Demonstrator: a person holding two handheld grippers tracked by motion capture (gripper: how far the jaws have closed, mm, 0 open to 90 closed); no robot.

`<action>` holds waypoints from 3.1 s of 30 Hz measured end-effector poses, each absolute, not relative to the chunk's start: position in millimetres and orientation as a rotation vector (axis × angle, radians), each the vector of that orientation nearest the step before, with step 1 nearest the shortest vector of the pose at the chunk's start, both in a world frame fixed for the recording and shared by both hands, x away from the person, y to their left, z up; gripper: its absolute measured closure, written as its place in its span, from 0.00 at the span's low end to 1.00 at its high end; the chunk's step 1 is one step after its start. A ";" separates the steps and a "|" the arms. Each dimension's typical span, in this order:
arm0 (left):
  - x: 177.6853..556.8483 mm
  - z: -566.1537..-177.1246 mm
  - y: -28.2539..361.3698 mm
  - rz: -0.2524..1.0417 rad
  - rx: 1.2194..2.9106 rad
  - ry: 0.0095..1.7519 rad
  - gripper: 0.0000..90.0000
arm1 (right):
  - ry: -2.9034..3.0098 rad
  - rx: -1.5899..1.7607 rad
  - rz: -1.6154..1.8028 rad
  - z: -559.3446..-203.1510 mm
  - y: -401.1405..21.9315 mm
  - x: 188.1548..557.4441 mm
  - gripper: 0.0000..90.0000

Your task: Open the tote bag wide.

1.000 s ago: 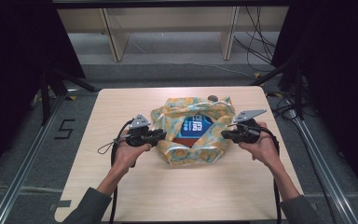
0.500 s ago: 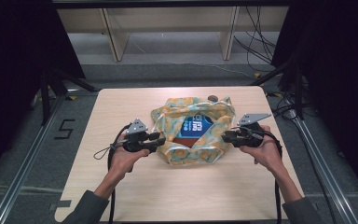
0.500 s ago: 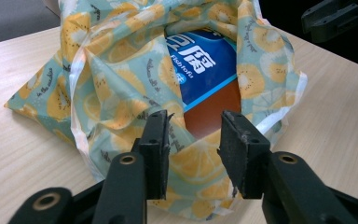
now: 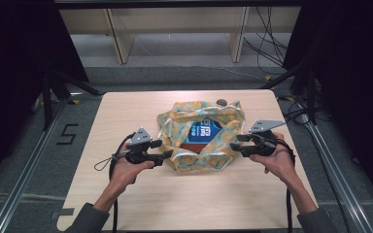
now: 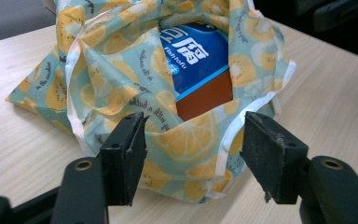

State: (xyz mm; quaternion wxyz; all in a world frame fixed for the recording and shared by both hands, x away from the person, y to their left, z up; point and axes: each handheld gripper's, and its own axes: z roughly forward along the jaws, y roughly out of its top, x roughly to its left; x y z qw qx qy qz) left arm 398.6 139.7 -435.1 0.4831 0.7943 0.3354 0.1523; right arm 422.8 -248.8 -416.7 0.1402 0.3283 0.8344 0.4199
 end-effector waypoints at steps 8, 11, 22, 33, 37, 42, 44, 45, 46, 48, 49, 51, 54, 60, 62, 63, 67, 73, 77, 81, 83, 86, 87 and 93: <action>391.0 -443.1 142.8 0.372 1.941 0.825 0.39 | 2.388 0.951 1.226 -418.3 -252.0 418.5 0.49; 386.1 -444.6 144.7 0.367 1.939 0.855 0.36 | 2.387 0.973 1.236 -420.1 -251.0 415.0 0.48; 370.8 -449.5 148.1 0.370 1.936 0.818 0.32 | 2.349 0.989 1.234 -426.3 -247.6 397.1 0.39; 361.6 -460.7 152.9 0.358 1.944 0.843 0.25 | 2.334 0.984 1.234 -436.6 -250.4 385.3 0.35; 356.0 -467.0 153.9 0.352 1.941 0.869 0.21 | 2.332 1.002 1.228 -438.6 -248.2 377.2 0.34; 349.6 -474.1 156.2 0.318 1.949 0.851 0.20 | 2.346 0.947 1.218 -444.1 -247.5 370.7 0.34; 346.2 -475.2 155.5 0.319 1.951 0.851 0.20 | 2.352 0.998 1.225 -446.8 -245.5 365.8 0.34; 345.0 -474.8 155.8 0.328 1.964 0.849 0.20 | 2.355 0.943 1.213 -448.9 -246.6 367.5 0.33; 343.3 -476.0 154.8 0.311 1.947 0.869 0.20 | 2.373 0.995 1.201 -449.2 -245.2 363.4 0.33; 343.0 -477.3 156.1 0.321 1.962 0.837 0.19 | 2.368 0.989 1.193 -451.8 -244.5 361.3 0.33; 342.1 -478.0 155.8 0.317 1.959 0.846 0.19 | 2.371 0.930 1.188 -452.6 -245.9 363.3 0.33; 340.9 -480.3 156.5 0.312 1.956 0.850 0.19 | 2.377 0.950 1.182 -454.0 -245.6 360.7 0.33; 339.1 -481.7 158.6 0.310 1.971 0.852 0.19 | 2.387 0.958 1.172 -456.1 -246.3 357.7 0.33; 332.8 -486.8 159.5 0.310 1.957 0.868 0.19 | 2.391 0.942 1.148 -463.2 -247.9 350.5 0.32; 329.8 -488.0 160.4 0.319 1.973 0.867 0.19 | 2.397 0.966 1.139 -466.0 -248.5 347.0 0.30; 328.6 -488.5 160.0 0.324 1.970 0.855 0.19 | 2.407 0.972 1.132 -467.8 -249.0 346.1 0.30; 320.5 -489.0 159.1 0.314 1.960 0.866 0.19 | 2.412 0.972 1.108 -471.4 -251.1 340.5 0.30; 310.2 -492.5 159.7 0.320 1.956 0.876 0.19 | 2.404 0.998 1.090 -477.5 -254.3 325.2 0.30; 303.5 -496.4 156.9 0.325 1.981 0.862 0.19 | 2.419 1.001 1.073 -483.0 -257.1 316.3 0.30; 303.0 -497.7 156.1 0.349 2.013 0.851 0.19 | 2.420 0.994 1.068 -486.2 -260.1 308.4 0.30; 305.0 -497.4 157.7 0.350 2.034 0.818 0.19 | 2.415 0.991 1.072 -488.0 -260.6 305.4 0.30; 306.2 -498.4 157.8 0.357 2.041 0.816 0.19 | 2.416 0.990 1.058 -490.1 -261.0 304.1 0.30; 305.3 -499.0 156.6 0.343 2.030 0.825 0.19 | 2.431 0.994 1.054 -490.2 -261.3 304.4 0.30; 306.0 -499.4 156.5 0.349 2.029 0.833 0.19 | 2.424 0.988 1.049 -490.9 -262.0 305.4 0.30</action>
